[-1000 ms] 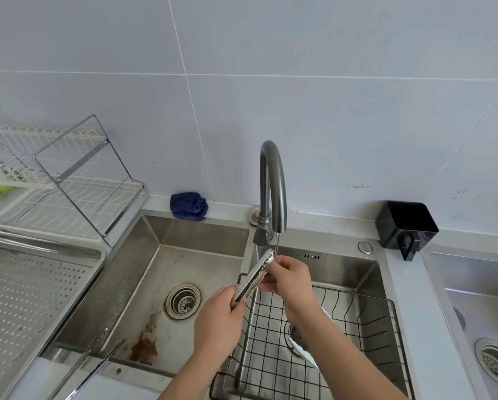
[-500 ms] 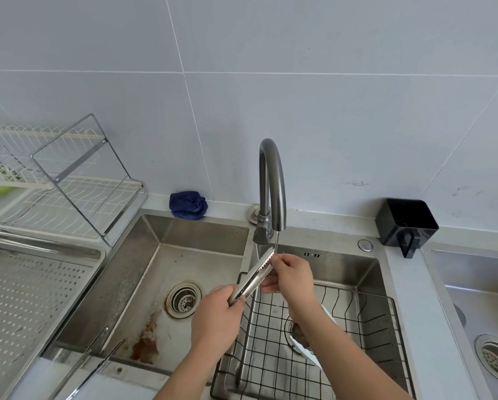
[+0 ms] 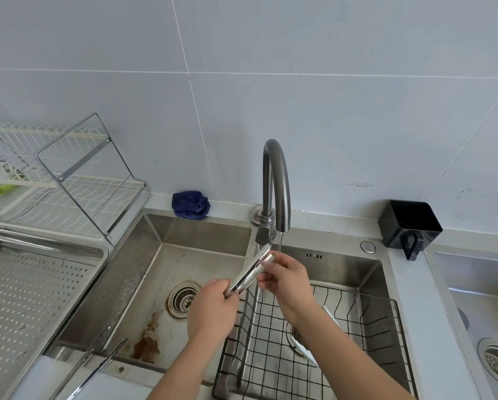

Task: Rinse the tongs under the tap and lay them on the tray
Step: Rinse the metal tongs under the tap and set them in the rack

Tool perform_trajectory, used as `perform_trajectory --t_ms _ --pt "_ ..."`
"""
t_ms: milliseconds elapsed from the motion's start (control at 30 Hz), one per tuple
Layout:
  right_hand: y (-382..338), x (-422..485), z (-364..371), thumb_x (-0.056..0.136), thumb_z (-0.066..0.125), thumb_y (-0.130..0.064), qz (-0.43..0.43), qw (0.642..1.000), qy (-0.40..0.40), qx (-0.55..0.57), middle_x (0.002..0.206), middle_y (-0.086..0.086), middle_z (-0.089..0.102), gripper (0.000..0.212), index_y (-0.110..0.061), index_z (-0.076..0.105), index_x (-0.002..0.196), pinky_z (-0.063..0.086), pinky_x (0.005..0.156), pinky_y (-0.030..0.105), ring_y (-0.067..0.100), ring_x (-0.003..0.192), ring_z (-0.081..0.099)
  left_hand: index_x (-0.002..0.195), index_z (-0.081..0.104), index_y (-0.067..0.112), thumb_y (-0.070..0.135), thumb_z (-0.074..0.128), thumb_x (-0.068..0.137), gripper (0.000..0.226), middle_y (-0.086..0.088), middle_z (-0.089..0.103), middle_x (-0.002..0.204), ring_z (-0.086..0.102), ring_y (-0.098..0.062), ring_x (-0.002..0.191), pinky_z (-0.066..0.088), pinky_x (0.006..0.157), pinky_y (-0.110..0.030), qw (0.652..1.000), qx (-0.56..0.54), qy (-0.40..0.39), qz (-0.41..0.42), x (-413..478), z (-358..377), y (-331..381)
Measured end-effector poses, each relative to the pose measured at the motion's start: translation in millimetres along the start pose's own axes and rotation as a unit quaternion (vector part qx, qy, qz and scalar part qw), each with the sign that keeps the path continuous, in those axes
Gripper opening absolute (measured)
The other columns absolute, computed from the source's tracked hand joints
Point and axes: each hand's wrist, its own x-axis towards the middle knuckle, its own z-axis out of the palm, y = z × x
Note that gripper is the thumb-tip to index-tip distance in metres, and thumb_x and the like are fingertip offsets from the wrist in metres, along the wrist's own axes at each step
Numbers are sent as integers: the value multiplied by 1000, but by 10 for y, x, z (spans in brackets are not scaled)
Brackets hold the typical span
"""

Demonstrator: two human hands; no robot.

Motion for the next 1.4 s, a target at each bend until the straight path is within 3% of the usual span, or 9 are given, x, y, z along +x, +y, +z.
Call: perform_trajectory --t_ms 433,567,667,767,933,1067,1167,1233,1400 --pt "-12 89 -26 101 53 -11 -25 990 79 -115 64 13 69 28 2 73 86 59 53 34 26 53 68 73 60 38 23 60 90 23 13 58 81 54 -4 61 29 49 -23 998 66 2 7 -38 -11 32" --pt "47 66 -21 102 57 -19 -44 984 82 -152 62 10 71 31 -2 72 81 60 52 36 23 51 66 56 51 31 24 66 91 39 7 54 68 47 -7 51 29 47 -24 1000 13 6 -5 -1 14 -35" --pt "51 65 -72 98 54 -8 -28 986 65 -152 63 12 68 25 0 71 81 59 54 37 22 52 64 51 50 23 30 66 94 46 4 50 54 46 -16 49 36 51 -32 998 -57 -6 -28 5 15 -105" --pt "22 15 -67 98 47 0 -28 992 35 -122 75 16 73 27 -3 73 94 63 58 39 27 62 68 53 53 19 32 66 95 45 -5 62 60 56 -23 57 49 58 -43 997 -77 -9 -28 -17 25 -131" --pt "-8 -12 -75 105 57 -22 -21 994 54 -89 81 20 78 28 0 70 92 56 49 31 23 53 65 52 56 47 36 66 93 44 8 50 52 45 -6 45 29 47 -26 999 -49 12 -9 -50 56 -61" --pt "-22 17 -69 105 52 -14 51 998 3 48 92 14 79 23 2 66 111 50 51 27 15 54 55 54 58 29 35 68 92 41 12 50 47 44 -6 43 30 47 -26 995 -94 3 -23 7 133 -37" --pt "-31 7 -91 100 54 -1 56 986 -69 140 102 13 77 23 -3 66 119 56 61 29 12 62 56 70 69 10 33 69 93 32 -4 64 58 53 -13 51 46 56 -36 983 -180 -27 -34 91 163 -46" --pt "-46 4 -114 103 56 -10 28 990 -73 118 101 14 76 18 -4 68 115 58 63 31 13 63 59 77 67 1 35 69 92 37 -16 63 63 55 -23 57 48 58 -38 972 -228 -43 -34 130 182 -77" --pt "-94 -3 -132 105 54 -14 -32 999 -34 -2 95 16 77 21 -4 72 104 60 64 35 15 60 61 57 49 16 41 71 90 47 7 43 53 39 -10 52 34 54 -25 970 -234 -69 -19 191 254 -171"
